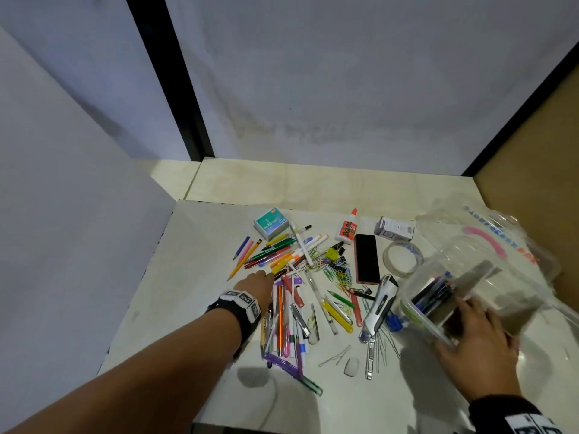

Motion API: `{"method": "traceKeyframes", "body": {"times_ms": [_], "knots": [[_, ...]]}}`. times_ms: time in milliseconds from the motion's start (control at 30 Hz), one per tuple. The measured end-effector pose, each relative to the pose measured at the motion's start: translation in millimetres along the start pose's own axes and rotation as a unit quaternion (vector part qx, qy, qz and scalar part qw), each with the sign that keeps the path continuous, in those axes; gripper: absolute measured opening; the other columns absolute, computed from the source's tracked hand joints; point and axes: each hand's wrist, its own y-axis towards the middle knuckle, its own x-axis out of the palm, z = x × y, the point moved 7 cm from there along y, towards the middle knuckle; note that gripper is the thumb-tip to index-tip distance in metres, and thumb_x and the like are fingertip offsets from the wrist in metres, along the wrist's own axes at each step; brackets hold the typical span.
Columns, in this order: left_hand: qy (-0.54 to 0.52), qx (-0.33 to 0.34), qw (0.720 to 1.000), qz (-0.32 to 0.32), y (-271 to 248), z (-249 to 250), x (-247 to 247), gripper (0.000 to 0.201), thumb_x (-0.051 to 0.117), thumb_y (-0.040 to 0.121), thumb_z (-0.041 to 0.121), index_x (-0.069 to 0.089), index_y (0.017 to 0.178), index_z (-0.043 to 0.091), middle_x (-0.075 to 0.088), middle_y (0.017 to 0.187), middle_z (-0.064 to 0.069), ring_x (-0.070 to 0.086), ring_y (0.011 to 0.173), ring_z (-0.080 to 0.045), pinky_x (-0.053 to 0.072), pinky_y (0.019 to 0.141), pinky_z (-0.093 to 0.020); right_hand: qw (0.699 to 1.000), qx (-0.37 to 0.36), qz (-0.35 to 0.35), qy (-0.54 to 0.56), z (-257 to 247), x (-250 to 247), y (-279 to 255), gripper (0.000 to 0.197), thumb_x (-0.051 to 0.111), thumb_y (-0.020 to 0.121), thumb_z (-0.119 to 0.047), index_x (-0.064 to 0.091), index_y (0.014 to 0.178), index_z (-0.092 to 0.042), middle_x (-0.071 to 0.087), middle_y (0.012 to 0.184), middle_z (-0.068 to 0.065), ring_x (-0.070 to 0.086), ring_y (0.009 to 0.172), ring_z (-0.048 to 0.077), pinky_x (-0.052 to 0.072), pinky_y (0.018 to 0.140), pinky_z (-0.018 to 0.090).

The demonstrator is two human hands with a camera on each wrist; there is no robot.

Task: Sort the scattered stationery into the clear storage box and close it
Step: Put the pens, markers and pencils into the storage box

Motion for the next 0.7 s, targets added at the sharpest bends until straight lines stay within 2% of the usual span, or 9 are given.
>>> {"method": "traceKeyframes", "body": {"times_ms": [133, 233, 500, 600, 667, 700], "knots": [[-0.014, -0.016, 1.000, 0.015, 3.7, -5.7, 1.8, 0.033, 0.043, 0.095, 0.016, 0.042, 0.129, 0.013, 0.051, 0.123, -0.012, 0.053, 0.114, -0.028, 0.046, 0.091, -0.036, 1.000, 0.002, -0.010, -0.007, -0.4, 0.7, 0.4, 0.081, 0.070, 0.074, -0.044, 0.034, 0.143, -0.022, 0.026, 0.156, 0.004, 0.024, 0.143, 0.027, 0.020, 0.113, 0.051], [-0.022, -0.028, 0.999, 0.023, 4.2, -12.1, 0.7, 0.031, 0.037, 0.097, 0.015, 0.042, 0.128, 0.012, 0.053, 0.123, -0.011, 0.055, 0.112, -0.027, 0.046, 0.088, -0.034, 1.000, 0.002, -0.008, -0.002, -0.1, 0.8, 0.1, 0.078, 0.068, 0.076, -0.042, 0.034, 0.144, -0.022, 0.026, 0.156, 0.004, 0.023, 0.143, 0.027, 0.019, 0.115, 0.050], [-0.111, -0.070, 0.990, 0.042, 11.4, -9.1, -26.7, 0.027, 0.055, 0.085, 0.007, 0.055, 0.112, 0.008, 0.056, 0.116, -0.011, 0.060, 0.101, -0.025, 0.049, 0.078, -0.029, 1.000, -0.005, -0.013, 0.002, -2.8, -2.4, -3.1, 0.077, 0.068, 0.075, -0.040, 0.035, 0.143, -0.023, 0.025, 0.156, 0.005, 0.023, 0.143, 0.030, 0.019, 0.114, 0.052], [-0.173, -0.065, 0.979, 0.082, 17.4, 13.0, -51.5, 0.020, 0.045, 0.093, 0.010, 0.057, 0.109, 0.007, 0.060, 0.107, -0.011, 0.060, 0.095, -0.025, 0.046, 0.075, -0.029, 0.999, -0.009, -0.033, -0.006, -3.4, -1.5, -4.0, 0.079, 0.062, 0.079, -0.044, 0.025, 0.146, -0.027, 0.016, 0.158, 0.001, 0.014, 0.145, 0.026, 0.014, 0.116, 0.051], [-0.213, -0.064, 0.970, 0.100, 25.1, 31.4, -66.8, 0.022, 0.042, 0.095, 0.015, 0.058, 0.105, 0.006, 0.059, 0.096, -0.009, 0.056, 0.084, -0.024, 0.043, 0.071, -0.028, 0.999, -0.011, -0.037, -0.007, -3.2, -2.0, -3.5, 0.079, 0.058, 0.081, -0.045, 0.019, 0.147, -0.030, 0.011, 0.158, -0.001, 0.010, 0.146, 0.025, 0.012, 0.117, 0.052], [-0.223, -0.067, 0.967, 0.104, 29.2, 39.1, -72.5, 0.023, 0.041, 0.096, 0.019, 0.058, 0.105, 0.006, 0.059, 0.095, -0.010, 0.055, 0.082, -0.023, 0.042, 0.071, -0.029, 0.999, -0.010, -0.039, -0.007, -3.7, -1.9, -4.1, 0.079, 0.056, 0.082, -0.047, 0.016, 0.148, -0.031, 0.009, 0.159, -0.002, 0.008, 0.146, 0.024, 0.011, 0.118, 0.053]]}}
